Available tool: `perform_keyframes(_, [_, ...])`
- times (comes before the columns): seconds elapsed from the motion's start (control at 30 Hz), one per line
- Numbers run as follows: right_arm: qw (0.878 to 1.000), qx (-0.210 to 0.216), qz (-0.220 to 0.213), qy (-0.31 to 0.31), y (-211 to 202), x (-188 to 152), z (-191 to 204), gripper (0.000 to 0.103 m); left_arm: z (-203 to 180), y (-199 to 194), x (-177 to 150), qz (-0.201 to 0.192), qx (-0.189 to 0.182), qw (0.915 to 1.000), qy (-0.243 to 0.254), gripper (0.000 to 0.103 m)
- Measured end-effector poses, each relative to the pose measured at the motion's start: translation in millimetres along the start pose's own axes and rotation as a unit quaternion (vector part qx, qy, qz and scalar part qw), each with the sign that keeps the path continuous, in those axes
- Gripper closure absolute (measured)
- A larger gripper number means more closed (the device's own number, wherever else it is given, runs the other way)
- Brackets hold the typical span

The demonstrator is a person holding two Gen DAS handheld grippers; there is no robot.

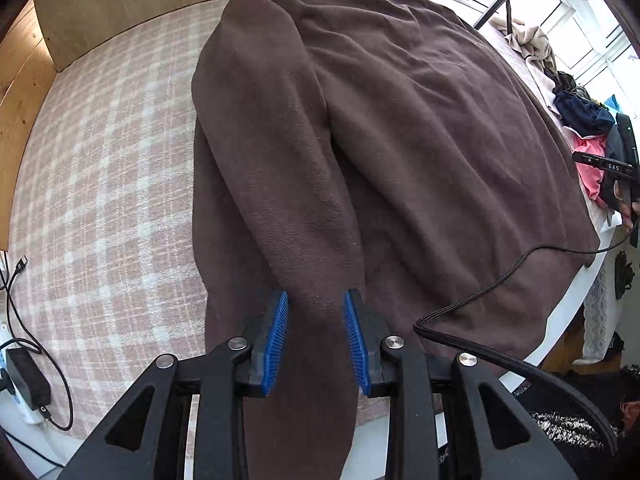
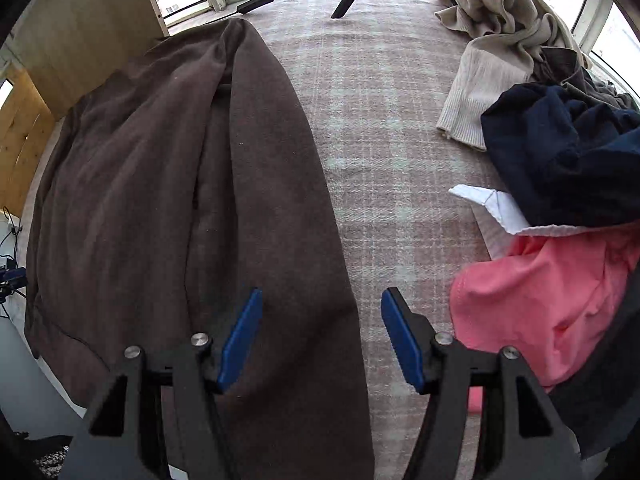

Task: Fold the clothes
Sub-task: 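Lay the brown top flat on the blanket and open both grippers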

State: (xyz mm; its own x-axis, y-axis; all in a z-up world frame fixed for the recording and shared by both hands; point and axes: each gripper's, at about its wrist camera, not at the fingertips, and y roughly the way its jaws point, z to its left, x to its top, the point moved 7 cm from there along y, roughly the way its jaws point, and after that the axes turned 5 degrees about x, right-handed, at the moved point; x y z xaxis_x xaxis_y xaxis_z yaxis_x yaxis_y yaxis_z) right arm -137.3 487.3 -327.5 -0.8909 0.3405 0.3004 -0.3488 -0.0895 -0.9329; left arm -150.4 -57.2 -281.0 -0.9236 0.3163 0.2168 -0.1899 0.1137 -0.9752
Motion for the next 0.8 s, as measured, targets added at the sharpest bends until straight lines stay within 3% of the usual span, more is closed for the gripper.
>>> perform_keyframes(0.1, [1.0, 0.015, 0.01, -0.014, 7.6, -0.9, 8.7, 0.042, -11.4, 10.3, 2.0, 0.0, 0.004, 1.0, -0.003, 0.076])
perform_keyframes(0.13, [0.999, 0.023, 0.013, -0.019, 9.7, -0.4, 12.5, 0.042, -13.3, 14.0, 2.3, 0.003, 0.005, 1.0, -0.004, 0.095])
perform_keyframes(0.17, [0.999, 0.024, 0.015, -0.025, 11.9, 0.1, 15.8, 0.042, -12.9, 16.9, 1.8, 0.008, 0.005, 0.9999, -0.01, 0.1])
perform_keyframes(0.3, [0.998, 0.036, 0.027, -0.043, 21.2, -1.6, 24.7, 0.046, -6.8, 3.9, 0.4, -0.001, 0.005, 0.9997, -0.025, 0.101])
perform_keyframes(0.37, [0.997, 0.041, 0.032, -0.05, 21.6, -4.0, 28.4, 0.098, 1.2, -14.5, 0.2, -0.018, 0.019, 0.9992, -0.032, 0.101])
perform_keyframes(0.47, [0.997, 0.05, 0.022, -0.054, 7.3, -1.5, 32.2, 0.099, 25.5, -51.0, 1.6, -0.048, 0.041, 0.9967, -0.052, 0.101])
perform_keyframes(0.53, [0.997, 0.027, 0.002, -0.066, -11.5, 4.5, 31.1, 0.099, 53.5, -75.6, 5.0, -0.068, 0.073, 0.9928, -0.066, 0.101])
perform_keyframes(0.57, [0.997, 0.0, -0.015, -0.071, -22.8, 10.8, 26.0, 0.099, 71.4, -85.3, 6.8, -0.075, 0.095, 0.9895, -0.078, 0.101])
perform_keyframes(0.6, [0.995, -0.057, -0.029, -0.071, -31.9, 18.8, 14.1, 0.099, 93.8, -91.2, 9.1, -0.077, 0.125, 0.985, -0.091, 0.101])
perform_keyframes(0.67, [0.98, -0.179, -0.054, -0.063, -49.6, 37.9, -14.6, 0.098, 139.9, -95.1, 9.8, -0.069, 0.2, 0.9704, -0.116, 0.1])
perform_keyframes(0.7, [0.974, -0.215, -0.048, -0.058, -52.4, 43.0, -26.3, 0.094, 152.3, -97.2, 5.5, -0.066, 0.219, 0.9657, -0.124, 0.099])
perform_keyframes(0.73, [0.972, -0.229, -0.031, -0.052, -52.6, 44.1, -32.7, 0.084, 164.6, -99.3, 1.1, -0.062, 0.237, 0.9606, -0.131, 0.099])
perform_keyframes(0.77, [0.976, -0.213, -0.024, -0.043, -56.3, 41.7, -33.5, 0.076, 174.0, -102.5, -4.5, -0.061, 0.25, 0.9564, -0.137, 0.098])
perform_keyframes(0.8, [0.986, -0.162, -0.031, -0.039, -61.0, 38.3, -24.5, 0.075, 170.6, -108.3, -13.1, -0.068, 0.244, 0.9575, -0.137, 0.097])
